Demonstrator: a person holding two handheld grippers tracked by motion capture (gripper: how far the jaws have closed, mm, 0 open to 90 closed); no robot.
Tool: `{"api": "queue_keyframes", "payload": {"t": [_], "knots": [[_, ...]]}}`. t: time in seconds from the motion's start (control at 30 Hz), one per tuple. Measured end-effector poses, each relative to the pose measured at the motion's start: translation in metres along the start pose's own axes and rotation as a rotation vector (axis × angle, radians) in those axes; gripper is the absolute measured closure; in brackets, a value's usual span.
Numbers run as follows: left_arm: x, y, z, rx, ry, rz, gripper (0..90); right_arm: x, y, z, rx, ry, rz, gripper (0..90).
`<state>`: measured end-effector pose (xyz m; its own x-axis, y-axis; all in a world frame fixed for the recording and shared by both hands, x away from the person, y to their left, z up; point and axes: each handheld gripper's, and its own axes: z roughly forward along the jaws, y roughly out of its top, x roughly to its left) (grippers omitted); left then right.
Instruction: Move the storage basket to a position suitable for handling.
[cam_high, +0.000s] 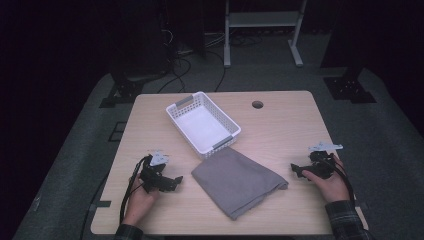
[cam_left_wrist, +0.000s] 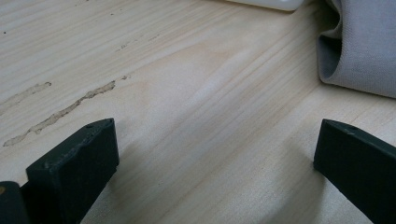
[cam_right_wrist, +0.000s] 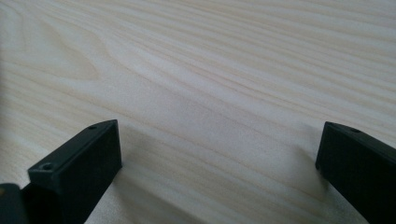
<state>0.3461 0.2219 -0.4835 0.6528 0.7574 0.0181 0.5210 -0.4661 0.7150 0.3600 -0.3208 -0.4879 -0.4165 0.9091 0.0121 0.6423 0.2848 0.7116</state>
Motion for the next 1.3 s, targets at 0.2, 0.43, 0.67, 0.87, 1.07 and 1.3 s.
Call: {"api": "queue_keyframes", "payload": {"t": [0.2,0.43,0.67,0.87,1.07,1.3], "knots": [[-0.001,0.001,0.001,-0.001,0.012,-0.013,0.0,-0.001,0.001,0.001,0.001,0.004,-0.004,0.0],[-0.002,0.0,0.0,0.004,0.027,-0.025,0.0,0.005,0.004,-0.001,-0.01,0.0,-0.003,14.6],[-0.003,-0.002,-0.002,0.003,0.021,-0.021,0.0,0.012,0.018,-0.009,-0.041,0.046,0.018,18.5],[-0.004,-0.002,-0.003,0.003,0.013,-0.011,0.0,0.018,0.028,-0.009,-0.052,0.077,-0.004,20.1],[-0.004,-0.002,-0.003,0.003,0.012,-0.011,0.0,0.024,0.04,-0.008,-0.064,0.115,-0.027,21.1],[-0.004,-0.002,-0.003,0.004,0.012,-0.011,0.0,0.031,0.053,-0.006,-0.071,0.131,-0.052,21.8]]}}
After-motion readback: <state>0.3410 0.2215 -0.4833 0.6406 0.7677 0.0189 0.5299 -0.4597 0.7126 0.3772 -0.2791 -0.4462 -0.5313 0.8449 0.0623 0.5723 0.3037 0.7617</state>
